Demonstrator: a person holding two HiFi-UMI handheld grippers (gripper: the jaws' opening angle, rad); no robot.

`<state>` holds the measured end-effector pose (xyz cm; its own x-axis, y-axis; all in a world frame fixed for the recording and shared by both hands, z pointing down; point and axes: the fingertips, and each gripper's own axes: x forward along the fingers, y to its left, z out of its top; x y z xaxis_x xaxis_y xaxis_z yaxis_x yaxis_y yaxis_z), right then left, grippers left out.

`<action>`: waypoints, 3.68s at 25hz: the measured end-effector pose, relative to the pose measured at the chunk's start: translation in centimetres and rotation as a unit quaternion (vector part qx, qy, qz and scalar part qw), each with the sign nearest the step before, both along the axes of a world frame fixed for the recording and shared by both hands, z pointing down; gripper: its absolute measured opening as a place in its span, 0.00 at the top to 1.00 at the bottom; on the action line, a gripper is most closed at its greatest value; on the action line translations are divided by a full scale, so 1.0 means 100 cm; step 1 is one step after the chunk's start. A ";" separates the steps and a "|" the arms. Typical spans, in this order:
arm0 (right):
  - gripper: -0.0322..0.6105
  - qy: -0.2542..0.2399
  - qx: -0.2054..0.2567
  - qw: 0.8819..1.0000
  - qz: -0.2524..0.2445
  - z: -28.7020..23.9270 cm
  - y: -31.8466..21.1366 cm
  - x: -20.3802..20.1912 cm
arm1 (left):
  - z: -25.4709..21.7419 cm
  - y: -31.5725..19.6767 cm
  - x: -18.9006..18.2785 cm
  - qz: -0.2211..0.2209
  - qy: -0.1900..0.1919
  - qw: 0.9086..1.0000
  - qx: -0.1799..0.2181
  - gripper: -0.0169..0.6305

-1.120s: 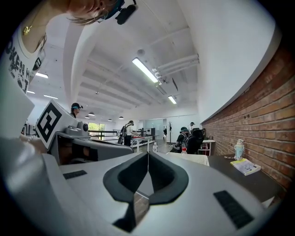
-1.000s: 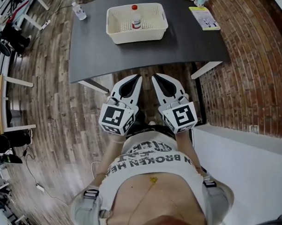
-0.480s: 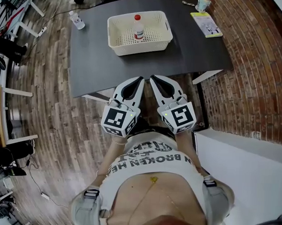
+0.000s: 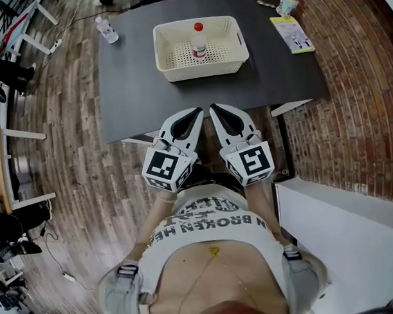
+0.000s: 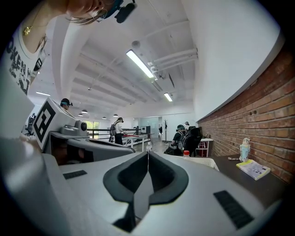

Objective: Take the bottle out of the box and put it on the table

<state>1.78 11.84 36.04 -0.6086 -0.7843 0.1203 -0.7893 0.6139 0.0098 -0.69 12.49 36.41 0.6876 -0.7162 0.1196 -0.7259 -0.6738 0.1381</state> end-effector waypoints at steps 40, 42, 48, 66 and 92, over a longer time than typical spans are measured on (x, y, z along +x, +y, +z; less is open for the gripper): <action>0.94 -0.007 -0.013 0.998 -0.057 0.001 -0.187 0.020 | 0.004 -0.182 0.031 -0.019 0.009 1.000 -0.022 0.96; 0.94 -0.009 -0.014 0.998 -0.061 0.002 -0.194 0.023 | 0.005 -0.189 0.033 -0.024 0.007 0.999 -0.022 0.96; 0.94 -0.016 -0.022 0.997 -0.067 0.006 -0.213 0.035 | 0.006 -0.207 0.043 -0.035 0.002 0.999 -0.024 0.96; 0.94 -0.012 -0.022 0.994 -0.105 0.012 -0.256 0.060 | 0.011 -0.252 0.057 -0.093 -0.001 0.995 -0.019 0.96; 0.94 -0.012 -0.036 0.997 -0.071 0.019 -0.289 0.049 | 0.019 -0.295 0.036 -0.068 -0.020 0.997 -0.034 0.96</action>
